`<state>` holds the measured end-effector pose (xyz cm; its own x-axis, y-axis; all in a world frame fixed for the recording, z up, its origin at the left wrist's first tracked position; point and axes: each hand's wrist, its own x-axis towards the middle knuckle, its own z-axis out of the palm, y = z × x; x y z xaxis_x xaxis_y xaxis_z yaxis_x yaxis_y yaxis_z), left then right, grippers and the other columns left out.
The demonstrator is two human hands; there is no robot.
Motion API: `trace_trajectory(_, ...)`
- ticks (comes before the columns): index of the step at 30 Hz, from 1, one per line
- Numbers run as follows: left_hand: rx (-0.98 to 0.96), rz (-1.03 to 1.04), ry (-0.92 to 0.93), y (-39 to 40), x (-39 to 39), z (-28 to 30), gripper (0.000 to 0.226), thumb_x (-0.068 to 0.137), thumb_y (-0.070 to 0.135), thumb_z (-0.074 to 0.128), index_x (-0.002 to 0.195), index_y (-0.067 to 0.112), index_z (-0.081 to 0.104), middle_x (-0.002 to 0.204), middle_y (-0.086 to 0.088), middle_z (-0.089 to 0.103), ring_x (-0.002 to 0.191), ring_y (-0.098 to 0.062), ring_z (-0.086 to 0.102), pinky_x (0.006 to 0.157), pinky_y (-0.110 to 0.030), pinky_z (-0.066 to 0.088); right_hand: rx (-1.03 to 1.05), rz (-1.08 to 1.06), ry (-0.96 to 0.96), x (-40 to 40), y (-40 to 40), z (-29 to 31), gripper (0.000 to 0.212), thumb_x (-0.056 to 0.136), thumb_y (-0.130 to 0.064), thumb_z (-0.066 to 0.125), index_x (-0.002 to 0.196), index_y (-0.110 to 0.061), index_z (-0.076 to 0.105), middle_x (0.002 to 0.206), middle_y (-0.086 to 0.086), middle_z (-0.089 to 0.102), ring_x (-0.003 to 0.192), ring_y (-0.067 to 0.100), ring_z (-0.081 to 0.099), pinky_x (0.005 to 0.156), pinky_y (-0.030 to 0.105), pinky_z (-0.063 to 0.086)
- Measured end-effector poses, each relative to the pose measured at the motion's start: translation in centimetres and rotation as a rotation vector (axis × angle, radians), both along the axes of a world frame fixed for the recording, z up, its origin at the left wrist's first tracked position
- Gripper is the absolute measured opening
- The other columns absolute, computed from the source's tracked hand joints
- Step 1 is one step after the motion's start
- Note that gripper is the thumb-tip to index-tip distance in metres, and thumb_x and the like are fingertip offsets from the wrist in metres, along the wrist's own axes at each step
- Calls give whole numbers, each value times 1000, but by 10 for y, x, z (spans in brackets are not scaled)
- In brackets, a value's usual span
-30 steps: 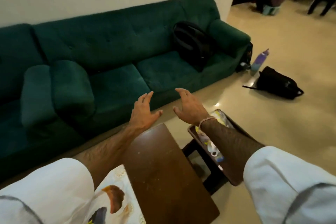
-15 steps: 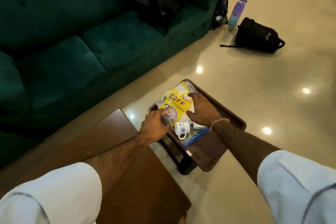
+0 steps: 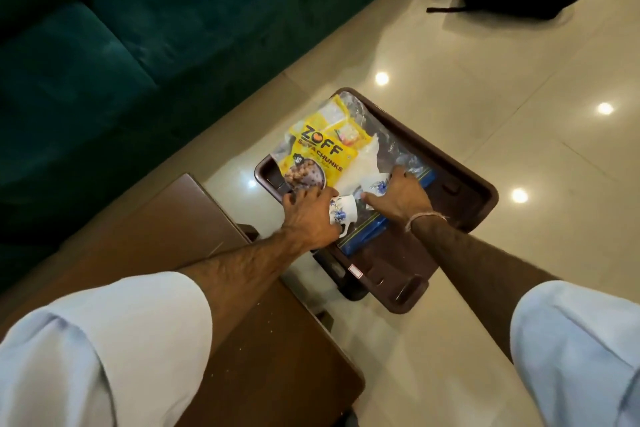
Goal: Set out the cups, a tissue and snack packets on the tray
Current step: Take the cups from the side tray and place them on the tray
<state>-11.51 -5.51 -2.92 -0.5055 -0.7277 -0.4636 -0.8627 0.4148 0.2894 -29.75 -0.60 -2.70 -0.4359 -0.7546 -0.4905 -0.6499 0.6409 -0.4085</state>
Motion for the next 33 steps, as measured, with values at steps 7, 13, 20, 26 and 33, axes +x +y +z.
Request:
trace_trajectory(7,42,119,233,-7,8,-5,69,66,37,82,128,25,54,124,-2,50,116,-21,48,97,-35,38,-85,-170,-136,4,-4,-2,78,73,-33,80,131,-4,37,126,22,56,115,38,57,97,47,51)
trace_trajectory(13,105,118,429,-19,45,15,65,66,15,82,124,24,54,120,4,38,109,-12,45,77,-15,43,-266,-209,-183,24,4,14,76,67,-20,85,131,-4,46,129,17,54,121,34,51,104,41,44)
trace_trajectory(20,48,140,373,-25,128,51,56,71,34,79,119,25,54,107,4,61,93,-16,58,61,-9,34,-498,-56,-244,105,11,38,65,62,-20,88,119,-16,56,116,9,60,107,27,57,89,36,49)
trace_trajectory(26,45,523,285,17,220,67,65,69,53,77,118,22,49,101,6,57,84,-16,59,64,-23,47,-524,262,-323,201,9,50,65,66,-15,84,124,-15,55,121,7,59,111,25,58,96,44,49)
trace_trajectory(33,10,971,174,100,323,58,65,69,54,75,118,16,53,113,-5,62,94,-23,60,69,-30,49,-371,592,-262,320,11,57,70,68,-20,83,128,-18,47,126,8,50,111,27,54,89,27,41)
